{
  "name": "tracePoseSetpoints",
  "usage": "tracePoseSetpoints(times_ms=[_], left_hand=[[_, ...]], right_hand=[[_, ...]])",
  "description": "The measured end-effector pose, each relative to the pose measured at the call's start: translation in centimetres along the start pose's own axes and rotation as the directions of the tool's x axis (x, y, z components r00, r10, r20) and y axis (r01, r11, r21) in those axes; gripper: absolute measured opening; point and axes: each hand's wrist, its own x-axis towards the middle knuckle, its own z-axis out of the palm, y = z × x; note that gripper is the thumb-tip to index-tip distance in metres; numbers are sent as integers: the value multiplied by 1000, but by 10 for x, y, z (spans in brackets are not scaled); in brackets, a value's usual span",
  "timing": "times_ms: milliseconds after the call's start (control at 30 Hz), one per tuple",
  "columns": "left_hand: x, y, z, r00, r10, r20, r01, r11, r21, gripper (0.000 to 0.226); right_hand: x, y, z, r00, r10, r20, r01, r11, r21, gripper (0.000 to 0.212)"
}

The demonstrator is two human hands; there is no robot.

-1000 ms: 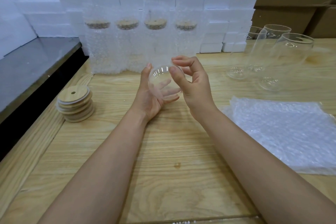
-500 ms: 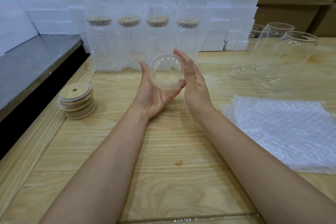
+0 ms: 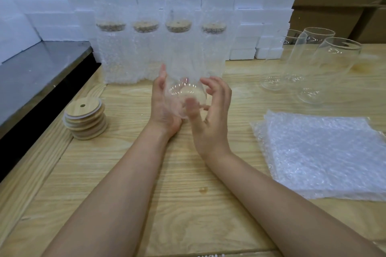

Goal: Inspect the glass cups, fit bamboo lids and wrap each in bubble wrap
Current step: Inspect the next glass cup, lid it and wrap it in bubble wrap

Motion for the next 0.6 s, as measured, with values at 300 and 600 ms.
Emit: tracePoseSetpoints(times_ms=[300, 600], left_hand=[[-1, 2, 1, 998, 60, -26, -48, 941, 334, 108], [4, 2, 1, 999, 37, -24, -31, 977, 209, 62]], right_hand=[[-8, -1, 8, 963, 257, -76, -259, 966, -18, 75], [0, 4, 6, 936, 344, -80, -321, 923, 215, 64]])
